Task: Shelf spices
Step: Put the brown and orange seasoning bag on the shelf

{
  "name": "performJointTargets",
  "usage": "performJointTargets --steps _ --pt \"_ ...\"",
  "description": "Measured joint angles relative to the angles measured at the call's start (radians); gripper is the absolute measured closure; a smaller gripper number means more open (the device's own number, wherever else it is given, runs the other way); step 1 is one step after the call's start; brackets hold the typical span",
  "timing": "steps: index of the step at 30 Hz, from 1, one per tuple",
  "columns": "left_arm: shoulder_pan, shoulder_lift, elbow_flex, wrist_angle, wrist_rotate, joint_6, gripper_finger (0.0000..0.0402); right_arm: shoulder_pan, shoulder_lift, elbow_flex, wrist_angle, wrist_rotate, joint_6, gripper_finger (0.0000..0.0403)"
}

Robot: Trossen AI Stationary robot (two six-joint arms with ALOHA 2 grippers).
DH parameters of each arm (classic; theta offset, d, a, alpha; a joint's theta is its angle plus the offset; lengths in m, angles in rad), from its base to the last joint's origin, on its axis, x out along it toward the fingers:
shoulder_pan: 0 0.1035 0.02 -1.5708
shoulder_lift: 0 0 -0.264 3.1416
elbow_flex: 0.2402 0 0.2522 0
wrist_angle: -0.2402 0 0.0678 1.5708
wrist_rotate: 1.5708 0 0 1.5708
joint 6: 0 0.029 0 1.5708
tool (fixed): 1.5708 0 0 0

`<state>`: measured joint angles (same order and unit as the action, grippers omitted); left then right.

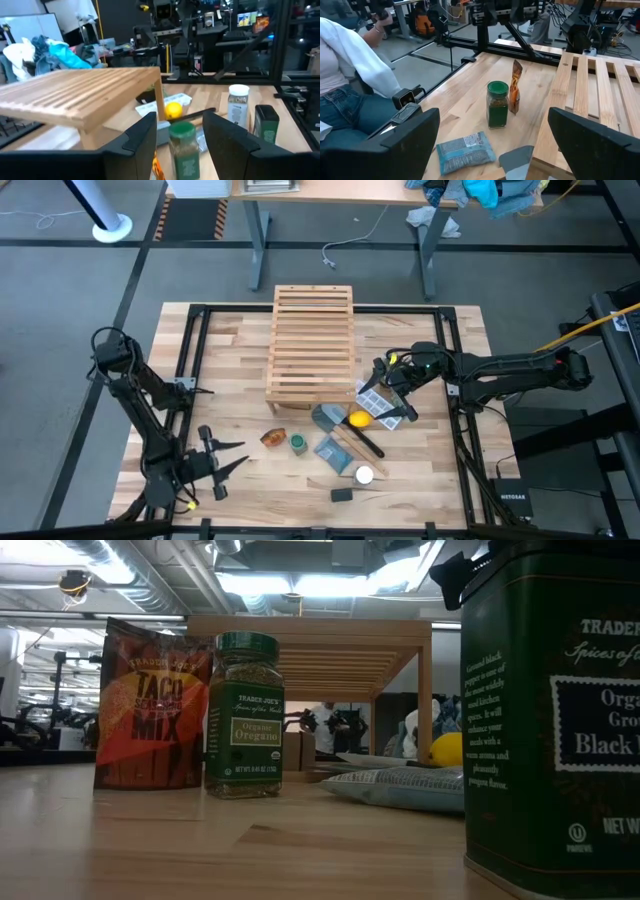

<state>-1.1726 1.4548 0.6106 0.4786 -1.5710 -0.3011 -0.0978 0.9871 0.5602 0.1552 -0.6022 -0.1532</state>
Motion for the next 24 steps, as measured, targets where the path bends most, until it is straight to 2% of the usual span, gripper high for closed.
performJointTargets --steps 5,11,18,24 --pt "0.003 0.0 0.0 -0.302 0.042 -0.373 0.0247 0.0 0.0 0.0 0.0 0.001 0.0 0.0024" --pt "0.061 0.004 0.0 -0.58 0.258 -0.778 0.0247 0.0 0.0 0.0 0.0 0.004 0.0 0.0024" --pt "0.158 0.091 0.0 -0.591 0.373 -0.845 0.0247 -0.001 0.0 0.0 0.0 0.004 0.0 0.0024" --pt "0.21 0.17 0.0 -0.582 0.385 -0.9 0.0247 -0.001 0.0 0.0 0.0 0.004 0.0 0.0024"
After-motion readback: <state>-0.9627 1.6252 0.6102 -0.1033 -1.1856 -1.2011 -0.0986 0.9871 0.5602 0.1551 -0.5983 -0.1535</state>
